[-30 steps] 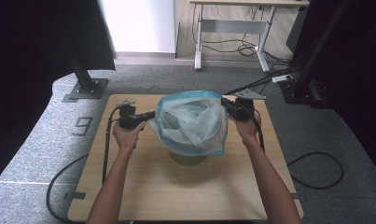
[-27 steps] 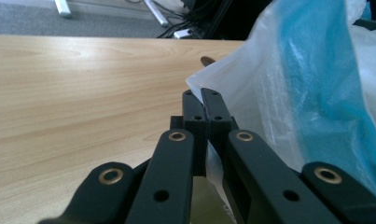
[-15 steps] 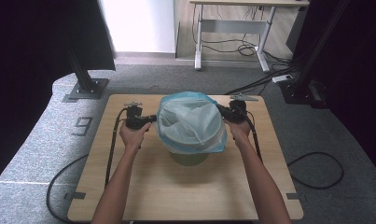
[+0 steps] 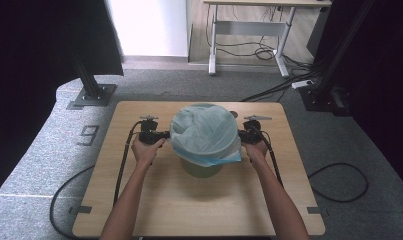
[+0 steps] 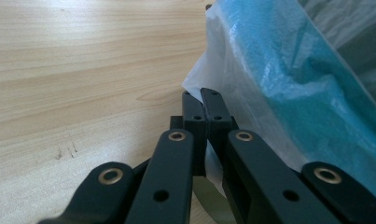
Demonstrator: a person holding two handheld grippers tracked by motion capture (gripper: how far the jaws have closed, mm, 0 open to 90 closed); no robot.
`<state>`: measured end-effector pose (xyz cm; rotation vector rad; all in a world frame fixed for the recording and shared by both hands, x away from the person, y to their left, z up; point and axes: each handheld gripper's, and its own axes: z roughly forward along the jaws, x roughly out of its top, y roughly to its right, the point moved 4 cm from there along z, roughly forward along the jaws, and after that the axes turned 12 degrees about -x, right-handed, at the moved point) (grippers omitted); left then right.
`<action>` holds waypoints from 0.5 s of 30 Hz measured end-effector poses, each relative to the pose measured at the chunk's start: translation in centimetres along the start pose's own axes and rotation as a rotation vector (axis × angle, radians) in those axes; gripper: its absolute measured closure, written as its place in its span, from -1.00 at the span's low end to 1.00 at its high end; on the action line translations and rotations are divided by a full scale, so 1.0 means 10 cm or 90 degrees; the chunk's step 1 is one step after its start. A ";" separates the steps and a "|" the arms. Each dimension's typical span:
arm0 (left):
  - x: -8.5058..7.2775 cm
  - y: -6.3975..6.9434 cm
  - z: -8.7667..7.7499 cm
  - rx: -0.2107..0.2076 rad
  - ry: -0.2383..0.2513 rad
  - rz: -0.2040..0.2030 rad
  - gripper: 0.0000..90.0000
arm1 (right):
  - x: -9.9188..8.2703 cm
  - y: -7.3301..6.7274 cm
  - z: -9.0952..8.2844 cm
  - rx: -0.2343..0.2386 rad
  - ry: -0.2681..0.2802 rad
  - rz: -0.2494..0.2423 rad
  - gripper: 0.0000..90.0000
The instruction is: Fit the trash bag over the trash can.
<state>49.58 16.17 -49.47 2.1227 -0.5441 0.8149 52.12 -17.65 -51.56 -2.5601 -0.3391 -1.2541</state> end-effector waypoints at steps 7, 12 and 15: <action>0.00 0.00 -0.10 0.007 0.009 0.004 0.99 | 0.10 0.23 -0.42 -0.047 0.103 0.057 0.40; 0.01 0.01 -0.17 0.010 0.021 0.008 0.99 | 0.07 0.27 -0.89 -0.004 0.141 0.024 0.22; 0.01 0.02 -0.19 0.009 0.027 0.007 0.99 | -0.02 0.18 -1.15 0.054 0.145 0.000 0.08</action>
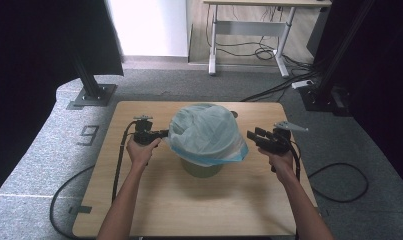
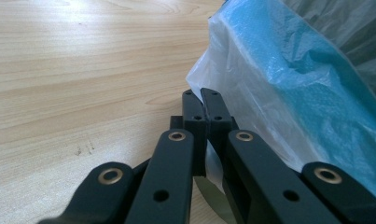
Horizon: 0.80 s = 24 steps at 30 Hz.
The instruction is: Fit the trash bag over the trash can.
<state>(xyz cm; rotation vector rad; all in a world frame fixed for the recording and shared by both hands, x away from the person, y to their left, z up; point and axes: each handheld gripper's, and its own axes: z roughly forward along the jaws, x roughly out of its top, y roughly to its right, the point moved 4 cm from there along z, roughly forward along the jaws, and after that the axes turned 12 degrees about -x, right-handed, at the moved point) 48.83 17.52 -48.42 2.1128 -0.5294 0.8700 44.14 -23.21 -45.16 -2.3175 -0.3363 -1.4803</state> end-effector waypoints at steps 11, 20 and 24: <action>0.00 0.06 0.00 0.006 -0.002 0.004 0.99 | -0.25 -0.66 -0.33 0.128 -0.004 -0.102 0.04; -0.06 0.04 0.03 0.008 -0.013 0.005 0.99 | -0.59 -0.61 -0.13 0.097 -0.045 -0.132 0.98; -0.12 0.04 0.08 0.006 -0.027 0.005 0.99 | -0.77 -0.58 -0.04 0.097 -0.064 -0.124 0.98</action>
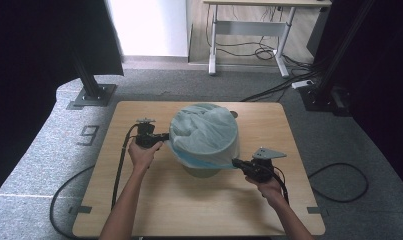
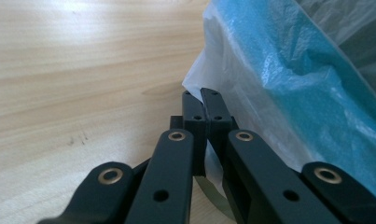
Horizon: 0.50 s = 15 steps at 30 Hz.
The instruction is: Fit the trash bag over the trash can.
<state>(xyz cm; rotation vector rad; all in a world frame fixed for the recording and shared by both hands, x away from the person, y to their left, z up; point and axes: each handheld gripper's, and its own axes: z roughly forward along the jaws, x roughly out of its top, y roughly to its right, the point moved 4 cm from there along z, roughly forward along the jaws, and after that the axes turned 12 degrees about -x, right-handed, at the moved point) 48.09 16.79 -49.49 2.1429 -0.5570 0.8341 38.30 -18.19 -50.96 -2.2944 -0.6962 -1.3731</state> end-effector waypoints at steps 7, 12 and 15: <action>-0.03 0.01 -0.28 0.061 0.030 0.054 0.25 | -0.05 0.07 -0.02 -0.018 0.036 0.035 0.46; 0.03 0.11 -0.68 0.080 0.081 0.075 -0.32 | -0.04 0.12 -0.17 -0.015 0.081 0.060 0.13; 0.08 0.22 -0.87 0.083 0.087 0.102 -0.48 | -0.05 0.14 -0.27 -0.013 0.097 0.067 0.04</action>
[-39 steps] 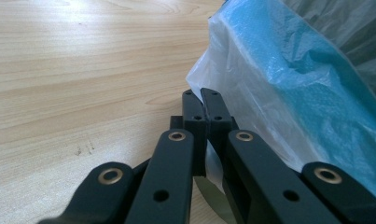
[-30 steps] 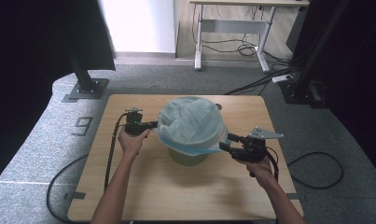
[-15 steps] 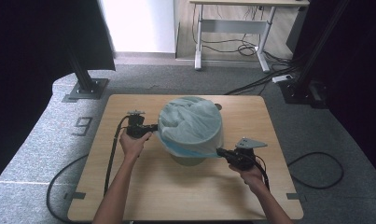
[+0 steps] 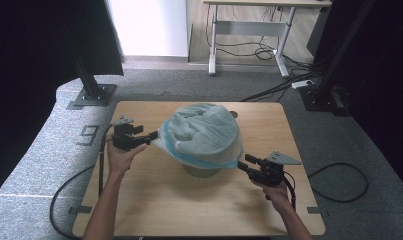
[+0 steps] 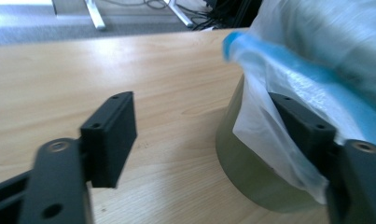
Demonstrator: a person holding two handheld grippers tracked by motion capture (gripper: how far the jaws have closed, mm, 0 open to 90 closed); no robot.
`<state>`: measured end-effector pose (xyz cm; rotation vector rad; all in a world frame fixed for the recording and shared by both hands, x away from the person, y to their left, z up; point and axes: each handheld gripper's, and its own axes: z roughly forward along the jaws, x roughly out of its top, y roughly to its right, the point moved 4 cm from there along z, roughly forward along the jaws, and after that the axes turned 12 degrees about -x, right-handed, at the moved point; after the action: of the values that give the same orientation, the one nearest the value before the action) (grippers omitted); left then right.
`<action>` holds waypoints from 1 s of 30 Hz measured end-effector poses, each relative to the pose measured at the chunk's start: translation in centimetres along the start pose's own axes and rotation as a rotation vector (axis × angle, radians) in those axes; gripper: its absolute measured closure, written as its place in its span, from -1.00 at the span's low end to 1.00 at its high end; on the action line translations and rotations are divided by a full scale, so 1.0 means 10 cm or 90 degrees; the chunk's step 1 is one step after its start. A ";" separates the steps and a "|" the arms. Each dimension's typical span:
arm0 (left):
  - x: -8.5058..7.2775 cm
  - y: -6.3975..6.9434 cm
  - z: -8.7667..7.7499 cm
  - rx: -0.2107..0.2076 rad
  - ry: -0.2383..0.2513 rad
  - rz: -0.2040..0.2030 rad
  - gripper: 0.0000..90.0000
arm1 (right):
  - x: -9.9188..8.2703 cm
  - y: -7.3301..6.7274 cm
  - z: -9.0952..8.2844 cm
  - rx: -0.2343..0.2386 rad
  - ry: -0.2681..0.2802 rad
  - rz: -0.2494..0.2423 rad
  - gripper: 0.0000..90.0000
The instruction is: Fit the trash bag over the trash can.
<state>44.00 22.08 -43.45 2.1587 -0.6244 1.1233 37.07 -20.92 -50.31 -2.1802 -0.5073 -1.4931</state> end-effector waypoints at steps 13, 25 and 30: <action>-0.07 0.02 0.37 -0.049 -0.079 -0.050 -1.00 | -0.02 -0.10 -0.01 0.017 -0.005 -0.019 0.03; 0.27 0.27 0.04 -0.028 0.007 0.011 -0.85 | -0.06 -0.10 -0.04 0.016 -0.011 -0.024 0.05; 0.64 0.82 0.25 -0.091 -0.061 0.114 -0.75 | -0.07 -0.10 -0.10 0.014 -0.010 -0.027 0.06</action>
<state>43.41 13.82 -36.66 2.0745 -0.9281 1.0357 35.52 -20.64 -50.51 -2.1789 -0.5756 -1.4871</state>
